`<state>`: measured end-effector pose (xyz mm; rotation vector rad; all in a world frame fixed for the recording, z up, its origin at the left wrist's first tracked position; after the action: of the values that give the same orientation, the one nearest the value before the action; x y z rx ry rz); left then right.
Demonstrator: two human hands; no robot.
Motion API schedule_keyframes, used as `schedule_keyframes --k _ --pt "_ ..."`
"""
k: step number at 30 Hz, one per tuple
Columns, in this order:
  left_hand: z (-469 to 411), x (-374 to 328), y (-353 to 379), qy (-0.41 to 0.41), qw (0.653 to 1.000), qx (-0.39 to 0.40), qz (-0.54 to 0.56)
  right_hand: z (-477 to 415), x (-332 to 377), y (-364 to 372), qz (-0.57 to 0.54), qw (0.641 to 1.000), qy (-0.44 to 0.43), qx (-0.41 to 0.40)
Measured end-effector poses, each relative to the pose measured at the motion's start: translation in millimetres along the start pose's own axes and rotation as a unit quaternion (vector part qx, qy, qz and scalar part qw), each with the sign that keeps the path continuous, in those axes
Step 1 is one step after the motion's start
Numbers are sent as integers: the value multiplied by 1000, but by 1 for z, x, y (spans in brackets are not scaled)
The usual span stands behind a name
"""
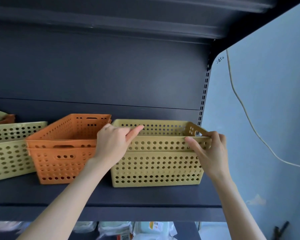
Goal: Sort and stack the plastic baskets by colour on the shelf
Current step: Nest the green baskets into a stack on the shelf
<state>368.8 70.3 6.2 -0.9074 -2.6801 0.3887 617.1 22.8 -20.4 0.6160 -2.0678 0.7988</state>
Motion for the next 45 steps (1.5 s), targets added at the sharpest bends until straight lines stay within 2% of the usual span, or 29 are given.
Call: schedule_keyframes --k 3,7,9,11,16,20,22,24,31,36,45 --pt "12 -1 6 6 999 30 -20 6 -6 6 82 996 -19 -20" --pt "30 -18 13 23 996 51 -67 15 -9 16 133 982 -132 7" --pt "33 -19 13 24 996 39 -73 16 -12 15 130 978 -160 18" --pt "38 -18 15 17 997 28 -68 17 -14 12 90 986 -138 33" --pt "73 -31 12 -128 992 -2 8 26 -22 14 17 998 -31 57" --pt "90 -46 8 -248 962 6 113 28 -21 10 -9 998 -9 66" --pt "88 -51 5 -284 944 33 164 29 -22 8 -9 998 -1 70" --pt "84 -54 1 -301 933 27 192 33 -23 4 -15 998 4 53" --pt "59 -59 -31 -274 929 -93 230 46 17 -36 -97 993 -53 -32" --pt "29 -34 -69 -274 907 -166 272 51 70 -45 -167 980 -94 -50" --pt "63 73 -163 -265 916 -203 221 108 157 47 -234 964 -130 -4"
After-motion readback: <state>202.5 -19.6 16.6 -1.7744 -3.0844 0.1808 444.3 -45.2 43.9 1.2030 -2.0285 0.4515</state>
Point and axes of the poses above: each hand's wrist, its own z-axis away from the middle knuckle, its own y-axis out of the palm, x = y × z, the point moved 2 cm from there along -z, towards the middle knuckle, and after that the axes turned 11 degrees about y, right-handed, at the moved point
